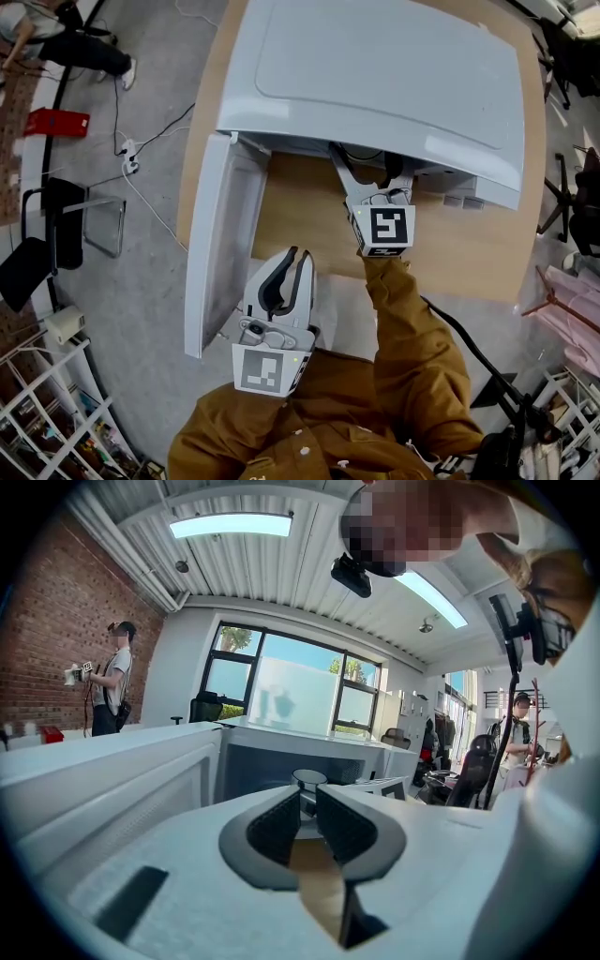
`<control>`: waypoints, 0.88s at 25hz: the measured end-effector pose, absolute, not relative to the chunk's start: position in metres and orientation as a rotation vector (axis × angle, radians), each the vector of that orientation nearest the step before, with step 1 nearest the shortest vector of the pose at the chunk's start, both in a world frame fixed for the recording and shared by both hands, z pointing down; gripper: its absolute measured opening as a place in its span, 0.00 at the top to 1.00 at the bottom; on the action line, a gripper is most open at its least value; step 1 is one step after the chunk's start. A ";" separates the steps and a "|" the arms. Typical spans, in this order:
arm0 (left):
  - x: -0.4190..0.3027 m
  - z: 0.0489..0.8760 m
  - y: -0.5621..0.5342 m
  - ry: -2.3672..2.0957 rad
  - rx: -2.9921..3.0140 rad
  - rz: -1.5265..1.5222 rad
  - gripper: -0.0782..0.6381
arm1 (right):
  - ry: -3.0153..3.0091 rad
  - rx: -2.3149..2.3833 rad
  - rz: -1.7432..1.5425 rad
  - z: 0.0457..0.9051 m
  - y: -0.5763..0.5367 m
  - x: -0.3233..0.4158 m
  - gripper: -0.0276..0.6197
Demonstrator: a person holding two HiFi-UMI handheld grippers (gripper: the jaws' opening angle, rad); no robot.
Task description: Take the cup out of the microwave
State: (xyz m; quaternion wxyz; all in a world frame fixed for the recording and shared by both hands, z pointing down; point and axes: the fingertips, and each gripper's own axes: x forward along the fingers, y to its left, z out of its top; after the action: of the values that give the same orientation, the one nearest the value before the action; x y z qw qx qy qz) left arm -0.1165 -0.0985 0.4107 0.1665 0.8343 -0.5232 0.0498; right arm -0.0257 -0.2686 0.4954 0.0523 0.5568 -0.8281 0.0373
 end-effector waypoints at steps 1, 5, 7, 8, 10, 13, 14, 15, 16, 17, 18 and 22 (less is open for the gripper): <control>-0.114 0.411 -0.097 -1.480 2.391 0.146 0.82 | -2.518 1.693 0.115 0.494 -0.263 -0.024 0.36; -0.104 0.410 -0.094 -1.445 2.439 0.165 0.82 | -2.515 1.671 0.126 0.489 -0.239 -0.019 0.36; -0.099 0.411 -0.093 -1.433 2.443 0.185 0.82 | -2.529 1.686 0.113 0.482 -0.229 -0.016 0.36; -0.098 0.411 -0.093 -1.432 2.445 0.192 0.82 | -2.552 1.701 0.094 0.477 -0.224 -0.014 0.36; -0.096 0.412 -0.094 -1.434 2.449 0.202 0.82 | -2.582 1.725 0.087 0.470 -0.213 -0.008 0.36; -0.095 0.413 -0.095 -1.437 2.458 0.216 0.82 | -2.560 1.739 0.139 0.466 -0.193 0.004 0.36; -0.095 0.413 -0.095 -1.437 2.460 0.220 0.82 | -2.551 1.742 0.154 0.464 -0.186 0.007 0.36; -0.095 0.414 -0.096 -1.436 2.462 0.224 0.82 | -2.557 1.752 0.154 0.459 -0.181 0.010 0.36; -0.094 0.415 -0.097 -1.435 2.465 0.228 0.82 | -2.569 1.764 0.147 0.454 -0.177 0.013 0.36; -0.093 0.415 -0.099 -1.434 2.469 0.232 0.82 | -2.576 1.775 0.143 0.450 -0.174 0.016 0.36; -0.091 0.415 -0.100 -1.433 2.474 0.235 0.82 | -2.577 1.784 0.143 0.446 -0.171 0.020 0.36; -0.082 0.415 -0.103 -1.418 2.487 0.236 0.82 | -2.572 1.809 0.133 0.431 -0.159 0.033 0.36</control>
State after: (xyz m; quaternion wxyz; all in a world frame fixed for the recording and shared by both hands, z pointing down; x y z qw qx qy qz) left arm -0.0818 -0.1027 0.4150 0.1340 0.8580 -0.4891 0.0813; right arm 0.0325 -0.1591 0.4311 -0.0030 0.5748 -0.8172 0.0424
